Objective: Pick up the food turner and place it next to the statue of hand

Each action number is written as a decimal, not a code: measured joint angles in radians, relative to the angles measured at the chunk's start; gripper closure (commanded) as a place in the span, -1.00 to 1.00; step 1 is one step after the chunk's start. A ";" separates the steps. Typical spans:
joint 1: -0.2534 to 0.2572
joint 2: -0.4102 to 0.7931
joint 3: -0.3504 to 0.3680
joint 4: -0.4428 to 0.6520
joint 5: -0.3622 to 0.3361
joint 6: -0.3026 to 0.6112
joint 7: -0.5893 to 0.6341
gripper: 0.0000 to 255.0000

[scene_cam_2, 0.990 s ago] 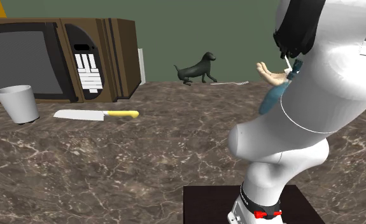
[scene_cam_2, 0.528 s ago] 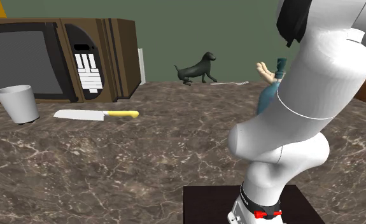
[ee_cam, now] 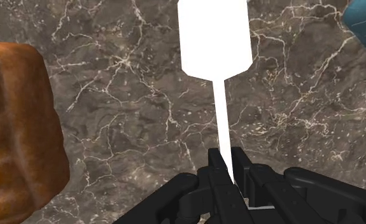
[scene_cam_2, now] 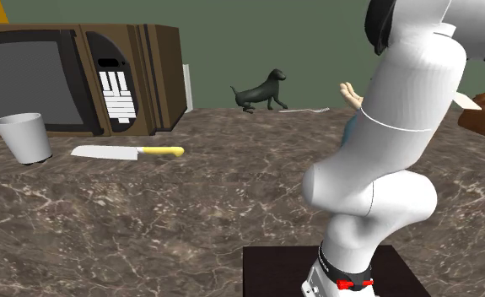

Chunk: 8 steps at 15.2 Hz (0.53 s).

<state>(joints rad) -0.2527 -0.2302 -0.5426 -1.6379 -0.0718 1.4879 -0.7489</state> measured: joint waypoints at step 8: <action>-0.062 0.229 -0.142 0.191 0.126 -0.005 -0.200 1.00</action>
<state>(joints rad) -0.3143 -0.0011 -0.6843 -1.4465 0.0540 1.4831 -0.9488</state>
